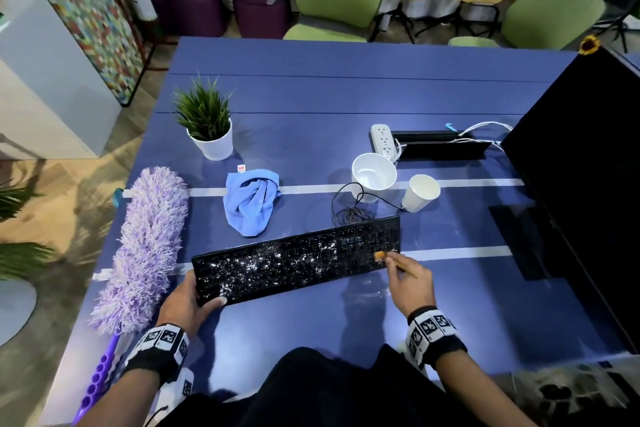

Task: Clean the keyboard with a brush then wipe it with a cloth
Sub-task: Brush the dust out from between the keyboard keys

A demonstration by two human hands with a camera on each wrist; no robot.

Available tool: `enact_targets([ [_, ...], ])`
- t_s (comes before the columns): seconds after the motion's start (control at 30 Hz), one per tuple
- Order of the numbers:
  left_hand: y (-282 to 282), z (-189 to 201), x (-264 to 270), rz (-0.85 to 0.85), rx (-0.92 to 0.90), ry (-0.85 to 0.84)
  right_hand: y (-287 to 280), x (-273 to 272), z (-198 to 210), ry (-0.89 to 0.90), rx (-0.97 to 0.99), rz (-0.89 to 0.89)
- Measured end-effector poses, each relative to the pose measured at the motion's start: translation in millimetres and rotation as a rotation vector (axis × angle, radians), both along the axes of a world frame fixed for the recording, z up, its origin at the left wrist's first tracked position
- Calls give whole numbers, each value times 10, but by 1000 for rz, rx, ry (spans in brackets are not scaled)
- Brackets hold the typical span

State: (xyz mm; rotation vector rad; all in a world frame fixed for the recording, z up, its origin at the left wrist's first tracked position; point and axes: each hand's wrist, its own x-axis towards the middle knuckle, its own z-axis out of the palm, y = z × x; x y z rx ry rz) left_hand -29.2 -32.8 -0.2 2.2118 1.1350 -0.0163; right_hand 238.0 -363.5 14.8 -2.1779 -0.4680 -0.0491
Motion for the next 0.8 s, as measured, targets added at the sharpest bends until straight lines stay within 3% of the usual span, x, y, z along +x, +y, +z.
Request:
enact_targets([
  [0.07,4,-9,-9,5,-9,2,-60,75,-30,58,15,-144],
  [0.2,8,-13,-12,11,-12,8,-104,35,-15,-23,-26,17],
  [0.33,-7,-9,-6,13,-2,13,-174,137,24,-4,46,-158],
  [0.47,2,-3,-4,13,-2,21,-142,89,41,33,-39,-48],
  [0.6,7,-15,-16,9,-1,6,-136,102,75,19,27,-177],
  [0.7,-1,-9,-12,-1,22,7,-110,78,108,51,8,-74],
  [0.8,-11,-3,-9,0,28,12,-107,122,187,-37,95,-142],
])
